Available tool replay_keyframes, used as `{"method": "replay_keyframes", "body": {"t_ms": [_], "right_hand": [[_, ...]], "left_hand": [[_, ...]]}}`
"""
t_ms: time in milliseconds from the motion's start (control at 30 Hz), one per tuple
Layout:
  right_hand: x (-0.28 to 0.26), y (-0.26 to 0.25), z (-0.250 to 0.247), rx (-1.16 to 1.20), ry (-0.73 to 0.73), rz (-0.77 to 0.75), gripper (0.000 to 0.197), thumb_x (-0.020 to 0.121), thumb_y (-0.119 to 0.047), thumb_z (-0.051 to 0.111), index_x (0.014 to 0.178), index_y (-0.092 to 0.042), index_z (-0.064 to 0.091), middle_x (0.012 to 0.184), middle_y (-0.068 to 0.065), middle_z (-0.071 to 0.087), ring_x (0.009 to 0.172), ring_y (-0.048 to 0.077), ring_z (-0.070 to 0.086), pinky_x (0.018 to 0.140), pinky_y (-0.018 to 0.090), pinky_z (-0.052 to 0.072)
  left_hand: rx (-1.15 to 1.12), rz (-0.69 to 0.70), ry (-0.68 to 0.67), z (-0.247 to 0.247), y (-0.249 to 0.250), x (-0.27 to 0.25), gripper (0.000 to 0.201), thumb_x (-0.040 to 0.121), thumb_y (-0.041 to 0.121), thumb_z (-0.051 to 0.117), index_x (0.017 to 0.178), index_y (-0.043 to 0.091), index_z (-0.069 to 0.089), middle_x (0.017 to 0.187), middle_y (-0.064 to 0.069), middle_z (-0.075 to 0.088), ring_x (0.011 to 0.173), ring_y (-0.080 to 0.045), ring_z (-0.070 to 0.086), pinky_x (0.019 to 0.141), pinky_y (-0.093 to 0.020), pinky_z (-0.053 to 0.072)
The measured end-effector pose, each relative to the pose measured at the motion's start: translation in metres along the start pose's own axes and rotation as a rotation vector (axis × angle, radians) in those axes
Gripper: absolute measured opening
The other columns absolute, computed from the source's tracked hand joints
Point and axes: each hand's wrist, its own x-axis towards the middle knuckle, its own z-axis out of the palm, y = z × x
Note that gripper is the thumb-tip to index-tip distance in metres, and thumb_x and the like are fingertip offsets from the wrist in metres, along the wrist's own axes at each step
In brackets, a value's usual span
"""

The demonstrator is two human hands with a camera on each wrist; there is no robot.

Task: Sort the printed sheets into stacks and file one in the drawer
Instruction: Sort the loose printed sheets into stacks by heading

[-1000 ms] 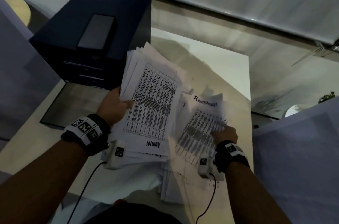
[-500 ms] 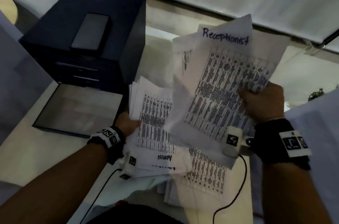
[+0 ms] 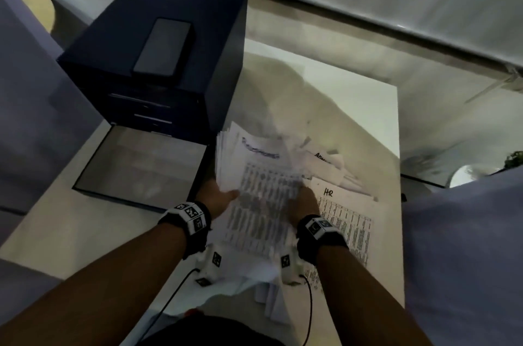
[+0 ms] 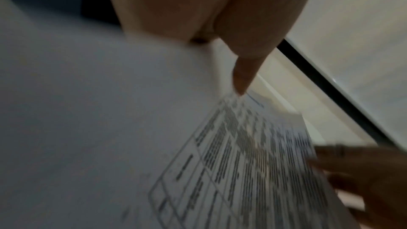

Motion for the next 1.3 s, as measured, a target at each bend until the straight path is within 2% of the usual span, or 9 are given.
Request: {"method": "replay_keyframes", "body": {"t_ms": [133,300,433,567,700,800,933,1133,1300], "right_hand": [[-0.003,0.000,-0.011,-0.072,0.040,0.028,0.064,0.095,-0.041,0.050,0.148,-0.012,0.029,0.150,0.009,0.032,0.135,0.036,0.032,0.110,0.052,0.031],[-0.023,0.072,-0.041,0.043,0.222,0.476,0.097,0.082,-0.045,0.071,0.152,-0.012,0.013,0.157,0.011,0.011,0.141,0.040,0.017,0.114,0.056,0.022],[-0.038,0.114,-0.048,0.089,0.188,0.704,0.118,0.075,-0.051,0.076,0.153,-0.007,0.000,0.157,0.019,0.011,0.143,0.042,0.015,0.115,0.054,0.017],[-0.037,0.122,-0.036,0.113,0.180,0.612,0.118,0.072,-0.046,0.081,0.151,-0.001,0.006,0.154,0.022,0.023,0.140,0.039,0.027,0.113,0.051,0.026],[-0.041,0.117,-0.032,0.245,0.246,0.523,0.096,0.072,-0.027,0.084,0.144,-0.002,0.026,0.138,0.024,0.047,0.121,0.041,0.052,0.096,0.046,0.047],[-0.046,0.116,-0.036,0.174,0.221,0.476,0.070,0.081,-0.022,0.076,0.136,0.001,0.040,0.133,0.023,0.049,0.118,0.039,0.053,0.090,0.038,0.046],[-0.053,0.104,-0.063,0.168,0.284,0.384,0.035,0.080,-0.018,0.074,0.104,0.005,0.064,0.108,0.025,0.065,0.097,0.038,0.064,0.074,0.033,0.048],[-0.072,0.049,-0.153,0.122,0.523,0.142,0.038,0.082,-0.024,0.072,0.108,0.003,0.065,0.103,0.027,0.067,0.095,0.040,0.065,0.078,0.038,0.050],[-0.093,-0.001,-0.215,0.217,0.702,-0.068,0.033,0.079,-0.022,0.076,0.100,0.002,0.068,0.083,0.016,0.064,0.079,0.028,0.063,0.067,0.027,0.036]], "left_hand": [[0.137,0.062,0.080,0.002,0.003,-0.001,0.060,0.087,0.011,0.067,0.142,0.007,0.041,0.132,-0.015,0.057,0.116,-0.033,0.057,0.092,-0.028,0.044],[0.061,0.262,0.072,-0.018,0.022,-0.011,0.063,0.087,0.003,0.064,0.144,0.014,0.039,0.134,-0.009,0.055,0.118,-0.027,0.054,0.100,-0.031,0.042],[0.031,0.349,0.067,-0.041,0.039,-0.018,0.055,0.089,0.001,0.063,0.140,0.011,0.046,0.131,-0.007,0.057,0.114,-0.020,0.053,0.098,-0.028,0.038],[0.019,0.347,0.136,-0.056,0.050,-0.013,0.054,0.085,0.001,0.069,0.135,0.005,0.050,0.127,-0.012,0.061,0.114,-0.028,0.059,0.104,-0.039,0.045],[-0.019,0.348,0.132,-0.062,0.053,-0.012,0.054,0.084,-0.001,0.069,0.134,0.004,0.050,0.124,-0.012,0.062,0.113,-0.030,0.061,0.104,-0.042,0.046],[-0.054,0.342,0.115,-0.065,0.051,-0.012,0.054,0.083,0.000,0.070,0.133,0.004,0.051,0.121,-0.008,0.063,0.110,-0.030,0.062,0.102,-0.045,0.048],[-0.148,0.289,0.064,-0.074,0.048,-0.010,0.052,0.081,0.003,0.074,0.130,0.006,0.055,0.121,-0.013,0.066,0.107,-0.032,0.065,0.098,-0.052,0.050],[-0.274,0.156,-0.043,-0.058,0.036,-0.009,0.048,0.081,-0.006,0.070,0.127,0.000,0.057,0.118,-0.017,0.066,0.104,-0.036,0.064,0.094,-0.050,0.052],[-0.048,0.125,-0.025,-0.021,-0.002,0.004,0.074,0.077,0.003,0.078,0.142,0.009,0.044,0.131,-0.006,0.054,0.114,-0.027,0.054,0.102,-0.045,0.047]]}}
